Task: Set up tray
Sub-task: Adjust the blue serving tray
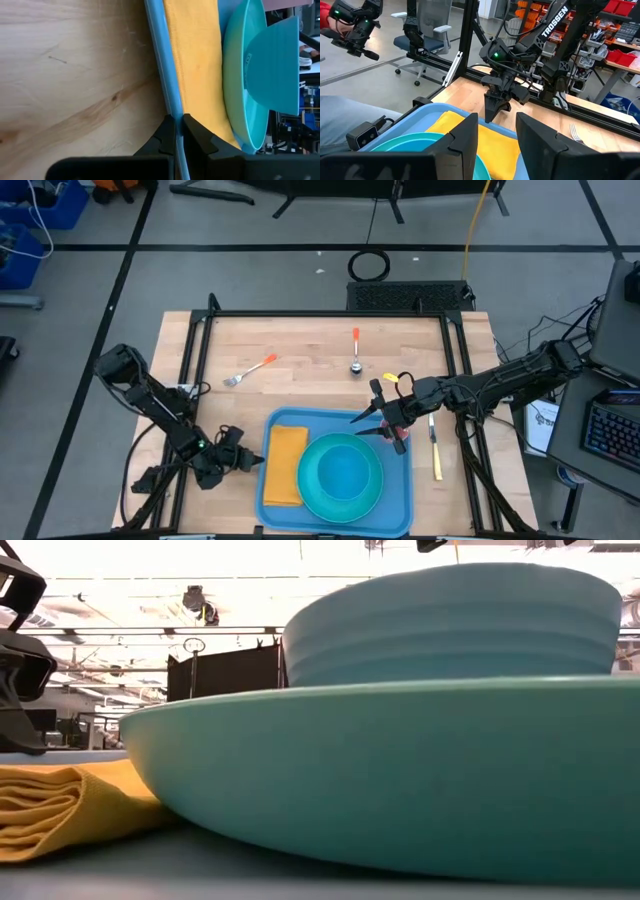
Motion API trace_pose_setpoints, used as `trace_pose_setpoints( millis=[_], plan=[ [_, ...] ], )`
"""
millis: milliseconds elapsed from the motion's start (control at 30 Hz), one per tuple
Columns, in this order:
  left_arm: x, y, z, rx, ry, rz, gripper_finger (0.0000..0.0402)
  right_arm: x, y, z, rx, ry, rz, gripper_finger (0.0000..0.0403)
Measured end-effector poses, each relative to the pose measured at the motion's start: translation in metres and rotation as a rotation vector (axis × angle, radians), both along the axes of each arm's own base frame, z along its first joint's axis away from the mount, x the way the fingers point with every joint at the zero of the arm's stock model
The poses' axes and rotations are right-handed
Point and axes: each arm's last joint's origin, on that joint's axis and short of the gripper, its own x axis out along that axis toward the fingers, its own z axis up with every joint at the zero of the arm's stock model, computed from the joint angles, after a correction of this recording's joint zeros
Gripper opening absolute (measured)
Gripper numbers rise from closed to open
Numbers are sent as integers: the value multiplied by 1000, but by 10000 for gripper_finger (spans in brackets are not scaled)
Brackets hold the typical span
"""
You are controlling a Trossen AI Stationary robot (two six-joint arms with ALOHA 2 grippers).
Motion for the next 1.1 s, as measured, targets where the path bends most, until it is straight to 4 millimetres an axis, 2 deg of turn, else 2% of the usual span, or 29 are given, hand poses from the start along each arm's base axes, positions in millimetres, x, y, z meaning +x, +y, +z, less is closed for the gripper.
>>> trace_pose_setpoints(
  millis=[700, 933, 1100],
  plan=[
    [-6, -3, 1, 18, -48, 29, 12, 0, 0, -1, -2, 6, 0, 125],
    [-2, -1, 1, 68, -55, 11, 59, -2, 4, 3, -4, -19, 18, 125],
    [-2, 0, 1, 101, -64, 6, 74, -3, 5, 2, -31, -27, -23, 125]
  ],
)
